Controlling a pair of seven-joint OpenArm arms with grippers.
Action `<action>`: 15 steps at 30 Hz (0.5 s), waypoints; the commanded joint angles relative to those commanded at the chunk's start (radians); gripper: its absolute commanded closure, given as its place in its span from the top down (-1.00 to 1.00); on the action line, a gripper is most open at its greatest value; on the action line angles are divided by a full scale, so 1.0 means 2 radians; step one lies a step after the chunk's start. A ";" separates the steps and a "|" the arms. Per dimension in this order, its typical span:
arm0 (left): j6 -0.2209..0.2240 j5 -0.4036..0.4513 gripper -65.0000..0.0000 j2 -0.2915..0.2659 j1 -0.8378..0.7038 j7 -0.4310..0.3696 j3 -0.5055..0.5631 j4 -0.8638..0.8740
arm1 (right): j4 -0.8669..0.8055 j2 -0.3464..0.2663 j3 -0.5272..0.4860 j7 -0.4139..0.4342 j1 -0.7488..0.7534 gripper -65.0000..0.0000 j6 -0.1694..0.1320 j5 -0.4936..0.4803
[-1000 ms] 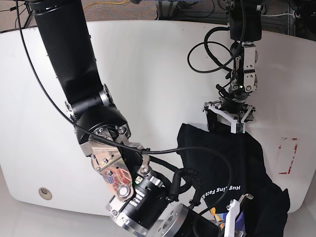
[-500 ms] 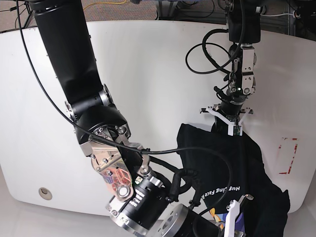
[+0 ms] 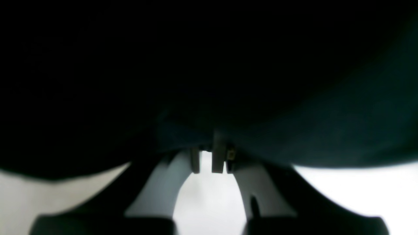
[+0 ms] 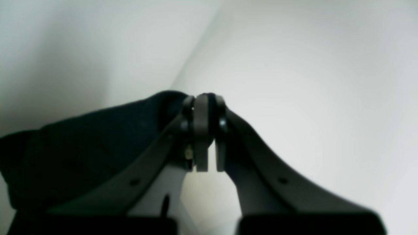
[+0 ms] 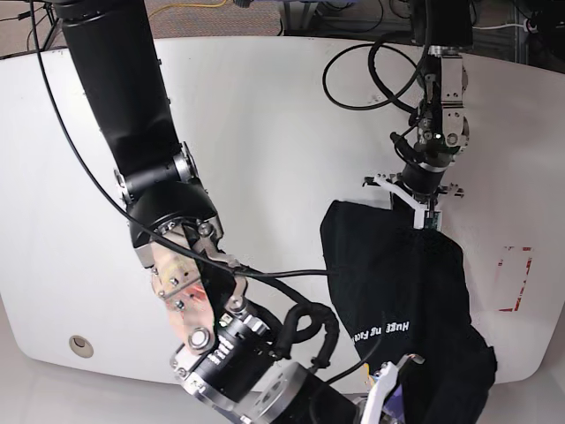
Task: Layout the t-shirt on the table in an organized manner, then fold the t-shirt properly
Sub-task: 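Stretch the shirt between both grippers, pulling them apart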
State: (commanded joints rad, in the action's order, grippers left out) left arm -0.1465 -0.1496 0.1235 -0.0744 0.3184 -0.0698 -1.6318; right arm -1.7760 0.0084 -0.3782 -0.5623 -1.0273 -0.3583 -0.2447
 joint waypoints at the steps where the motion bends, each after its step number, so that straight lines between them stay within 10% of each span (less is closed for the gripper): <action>1: 0.000 0.000 -1.00 0.001 -0.005 0.002 -0.004 -0.010 | -0.004 -0.002 0.005 0.000 0.005 -1.00 0.000 0.000; 15: -0.002 -0.001 -1.00 0.054 -0.081 0.065 -0.091 -0.139 | -0.038 -0.095 0.110 -0.002 0.122 -1.00 0.000 0.001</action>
State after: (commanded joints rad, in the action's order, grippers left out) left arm -0.1511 -0.1511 0.2309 -0.2355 0.4488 -0.2524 -1.9095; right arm -1.8512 -0.1818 -0.1588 -0.5654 -0.7833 -0.3583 -0.2432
